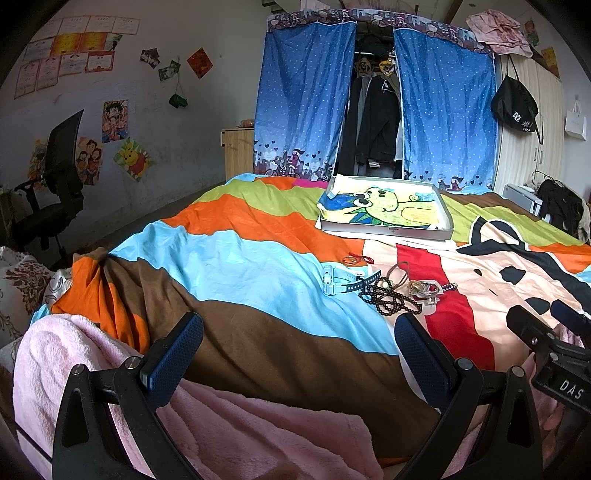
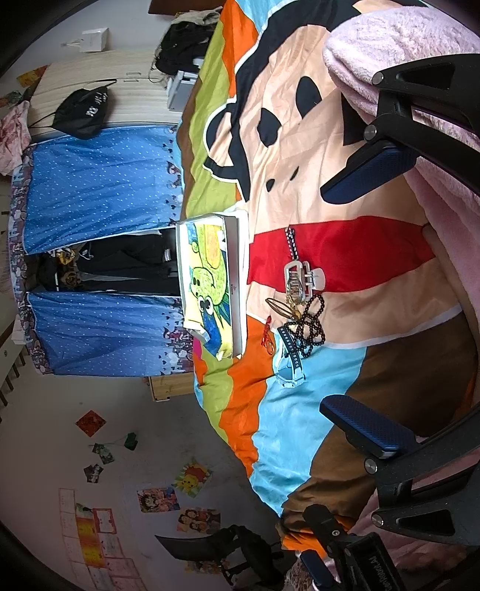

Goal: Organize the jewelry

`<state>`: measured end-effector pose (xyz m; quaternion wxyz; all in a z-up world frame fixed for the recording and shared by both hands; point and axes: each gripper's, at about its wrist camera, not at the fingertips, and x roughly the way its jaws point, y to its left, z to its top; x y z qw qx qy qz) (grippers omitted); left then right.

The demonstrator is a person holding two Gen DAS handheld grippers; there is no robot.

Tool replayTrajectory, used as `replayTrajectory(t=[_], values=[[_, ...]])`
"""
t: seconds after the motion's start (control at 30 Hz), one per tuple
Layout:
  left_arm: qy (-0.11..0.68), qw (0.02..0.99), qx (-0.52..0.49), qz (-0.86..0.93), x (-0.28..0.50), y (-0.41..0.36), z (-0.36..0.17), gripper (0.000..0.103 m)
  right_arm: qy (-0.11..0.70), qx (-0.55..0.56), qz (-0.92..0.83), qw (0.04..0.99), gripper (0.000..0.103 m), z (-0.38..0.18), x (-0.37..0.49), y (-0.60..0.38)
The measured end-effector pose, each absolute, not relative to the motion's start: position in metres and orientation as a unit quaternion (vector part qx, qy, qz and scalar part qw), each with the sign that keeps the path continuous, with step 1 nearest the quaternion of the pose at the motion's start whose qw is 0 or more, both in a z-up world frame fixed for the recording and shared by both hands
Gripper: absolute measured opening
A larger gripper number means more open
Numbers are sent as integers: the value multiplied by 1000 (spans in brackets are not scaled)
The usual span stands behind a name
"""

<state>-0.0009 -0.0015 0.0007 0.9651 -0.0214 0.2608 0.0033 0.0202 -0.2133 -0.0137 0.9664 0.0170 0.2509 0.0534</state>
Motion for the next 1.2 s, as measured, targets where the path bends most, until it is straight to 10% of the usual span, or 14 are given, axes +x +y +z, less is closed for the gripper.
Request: replayTrajectory(t=[1.2], values=[[447, 886, -19, -122, 184, 20, -34, 101, 414, 82, 141, 896, 103, -41, 188, -270]])
